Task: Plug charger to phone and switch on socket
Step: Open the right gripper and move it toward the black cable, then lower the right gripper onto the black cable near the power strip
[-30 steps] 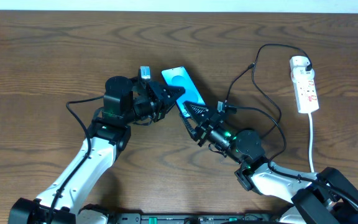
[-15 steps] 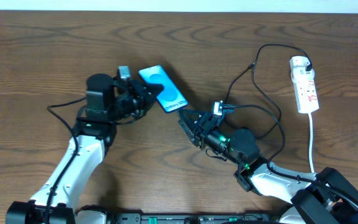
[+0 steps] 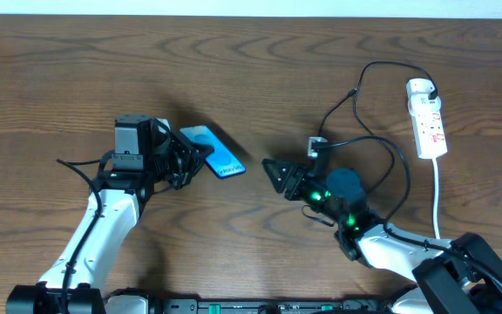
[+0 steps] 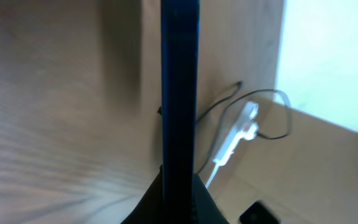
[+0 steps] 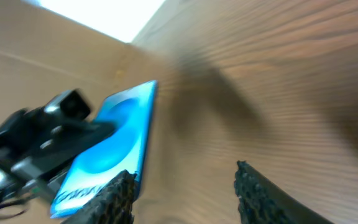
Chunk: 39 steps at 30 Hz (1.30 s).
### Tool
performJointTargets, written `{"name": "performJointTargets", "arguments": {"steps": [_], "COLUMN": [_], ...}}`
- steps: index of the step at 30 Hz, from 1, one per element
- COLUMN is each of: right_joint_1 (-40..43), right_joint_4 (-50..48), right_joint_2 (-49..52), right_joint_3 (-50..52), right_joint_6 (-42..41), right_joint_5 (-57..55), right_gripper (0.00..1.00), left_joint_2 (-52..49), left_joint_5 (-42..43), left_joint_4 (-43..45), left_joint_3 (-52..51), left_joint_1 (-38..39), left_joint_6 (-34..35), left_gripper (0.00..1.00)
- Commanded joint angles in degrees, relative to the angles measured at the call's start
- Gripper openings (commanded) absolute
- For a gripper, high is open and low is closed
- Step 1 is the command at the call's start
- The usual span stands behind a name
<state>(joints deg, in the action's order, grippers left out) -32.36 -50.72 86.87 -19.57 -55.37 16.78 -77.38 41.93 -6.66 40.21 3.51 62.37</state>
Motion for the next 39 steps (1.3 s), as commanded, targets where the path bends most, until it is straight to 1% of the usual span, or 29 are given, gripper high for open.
{"name": "performJointTargets", "arguments": {"steps": [1, 4, 7, 8, 10, 12, 14, 17, 21, 24, 28, 32, 35, 39], "right_joint_1": [3.5, 5.6, 6.9, 7.1, 7.2, 7.2, 7.3, 7.7, 10.0, 12.2, 15.1, 16.3, 16.6, 16.6], "right_joint_4": [4.4, 13.0, 26.4, 32.6, 45.2, 58.1, 67.7, 78.1, 87.4, 91.6, 94.7, 96.8, 95.9, 90.2], "right_joint_2": [-2.2, -4.5, -6.7, -7.3, -7.8, -7.7, -7.7, -6.9, -3.7, 0.6, 8.7, 17.3, 22.8, 29.5], "right_joint_3": [-1.0, -3.6, -9.1, -11.9, -18.0, -25.0, -31.0, -39.5, -50.7, -57.8, -65.7, -71.7, -73.8, -74.1], "right_joint_6": [3.4, 5.8, 10.1, 12.0, 14.8, 16.1, 16.9, 17.0, 18.4, 20.1, 20.3, 19.1, 16.5, 13.8], "right_joint_5": [-0.1, -0.2, -1.7, -3.4, -8.7, -16.8, -23.6, -31.5, -33.2, -33.2, -33.1, -33.1, -33.2, -33.1], "right_gripper": [0.54, 0.58, 0.64, 0.64, 0.65, 0.65, 0.65, 0.64, 0.67, 0.68, 0.68, 0.65, 0.63, 0.62], "left_joint_2": [0.2, 0.2, 0.2, 0.2, 0.2, 0.2, 0.2, 0.2, 0.2, 0.2, 0.2, 0.2, 0.2, 0.2], "left_joint_5": [1.3, 2.6, 2.6, 2.6, 2.6, 2.6, 2.5, 1.6, 0.4, 0.4, 0.4, 0.4, 0.4, 0.4], "left_joint_4": [-2.1, -2.3, -2.3, -2.3, -2.3, -2.3, -2.3, -2.3, -2.3, -2.3, -2.3, -2.3, -2.3, -2.8], "left_joint_3": [1.1, 1.1, 1.1, 1.1, 1.1, 1.1, 1.1, 1.1, 1.1, 1.1, 1.1, 1.1, 1.1, 1.1], "left_joint_1": [-0.1, -0.1, -0.1, -0.1, -0.1, -0.1, -0.1, -0.1, -0.1, -0.1, -0.1, -0.1, -0.1, -0.1], "left_joint_6": [-6.2, -7.9, -10.8, -11.6, -12.7, -13.3, -13.5, -14.4, -14.6, -14.6, -14.6, -14.6, -14.6, -14.5], "left_gripper": [0.08, 0.07, 0.08, 0.08, 0.08, 0.07, 0.07, 0.08, 0.08, 0.08, 0.07, 0.07, 0.07, 0.07]}}
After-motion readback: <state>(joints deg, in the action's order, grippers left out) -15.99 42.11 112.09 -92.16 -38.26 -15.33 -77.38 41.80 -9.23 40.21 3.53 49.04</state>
